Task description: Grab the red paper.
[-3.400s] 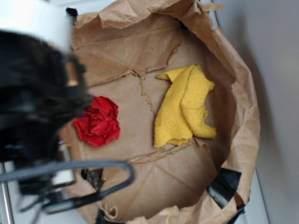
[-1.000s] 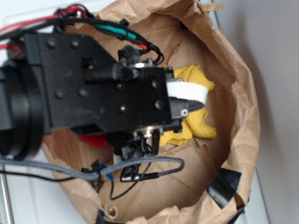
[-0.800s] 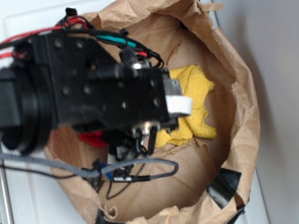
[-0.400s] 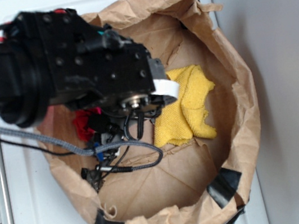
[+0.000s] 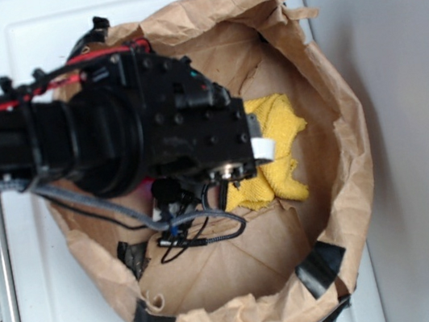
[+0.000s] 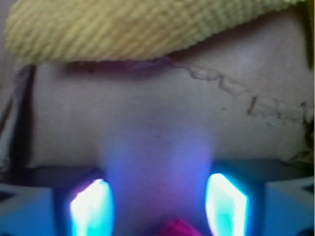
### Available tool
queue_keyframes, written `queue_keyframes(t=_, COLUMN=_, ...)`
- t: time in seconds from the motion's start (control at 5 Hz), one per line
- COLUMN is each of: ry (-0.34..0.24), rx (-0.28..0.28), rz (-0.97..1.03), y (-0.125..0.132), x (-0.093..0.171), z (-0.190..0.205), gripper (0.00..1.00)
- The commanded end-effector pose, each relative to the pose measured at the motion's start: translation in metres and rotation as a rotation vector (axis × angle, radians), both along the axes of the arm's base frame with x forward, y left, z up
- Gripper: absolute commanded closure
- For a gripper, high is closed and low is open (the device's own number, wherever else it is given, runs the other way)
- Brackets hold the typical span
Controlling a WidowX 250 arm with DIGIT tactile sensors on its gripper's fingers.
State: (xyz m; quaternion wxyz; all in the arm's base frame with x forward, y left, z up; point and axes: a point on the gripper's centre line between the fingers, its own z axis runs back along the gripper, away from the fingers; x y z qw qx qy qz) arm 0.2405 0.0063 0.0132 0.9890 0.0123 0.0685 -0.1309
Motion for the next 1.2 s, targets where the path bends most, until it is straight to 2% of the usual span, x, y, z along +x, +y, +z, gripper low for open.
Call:
queue_keyframes(t=0.0, ry=-0.081, rx=-0.028, rz=0.01, y=-0.016, x=-0.03, z=0.052, gripper=1.0)
queue_keyframes(t=0.2, ry=-0.083, rx=-0.108, rz=0.059, y=-0.013, x=-0.025, z=0.091, gripper=1.0)
queue_keyframes(t=0.4, ry=-0.076, rx=-0.153, rz=0.081, y=-0.006, x=-0.009, z=0.107, gripper=1.0)
queue_keyframes(t=0.8, ry=-0.08, rx=-0.154, rz=0.104, y=-0.001, x=0.005, z=0.112, gripper=1.0)
queue_keyframes(t=1.0, ry=-0.107, rx=-0.126, rz=0.106, y=0.001, x=0.005, z=0.099, gripper=0.0)
